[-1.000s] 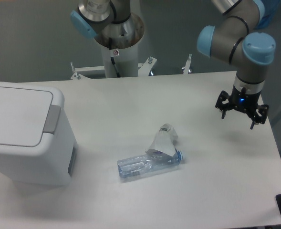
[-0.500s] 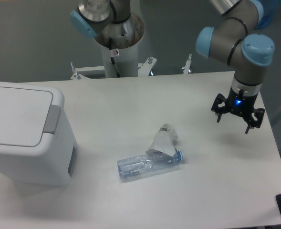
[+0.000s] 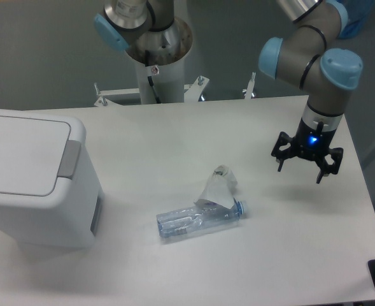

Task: Open the trash can
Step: 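Move the gripper over to the lid of the white trash can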

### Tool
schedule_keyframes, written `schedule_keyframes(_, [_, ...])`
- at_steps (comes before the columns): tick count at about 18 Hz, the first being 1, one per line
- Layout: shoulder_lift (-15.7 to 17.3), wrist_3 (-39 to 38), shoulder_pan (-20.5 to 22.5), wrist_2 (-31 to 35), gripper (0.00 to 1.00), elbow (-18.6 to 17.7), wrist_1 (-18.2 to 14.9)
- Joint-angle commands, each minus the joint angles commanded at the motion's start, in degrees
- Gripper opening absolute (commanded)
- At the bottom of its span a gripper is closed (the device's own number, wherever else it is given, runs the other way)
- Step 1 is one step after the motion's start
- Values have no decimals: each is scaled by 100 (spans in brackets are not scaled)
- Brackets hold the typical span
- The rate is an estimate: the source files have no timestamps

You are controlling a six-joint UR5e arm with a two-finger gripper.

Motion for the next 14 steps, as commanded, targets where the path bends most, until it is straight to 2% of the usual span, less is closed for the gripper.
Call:
schedule_keyframes(2, [307, -658, -184, -343, 100, 96, 0])
schedule_keyframes(6, [615, -1969, -641, -1151, 100, 369, 0])
schedule_keyframes(10, [896, -2515, -1071, -1767, 100, 422, 0])
schedule_keyframes(14, [1186, -3139, -1607, -1830, 100, 369, 0])
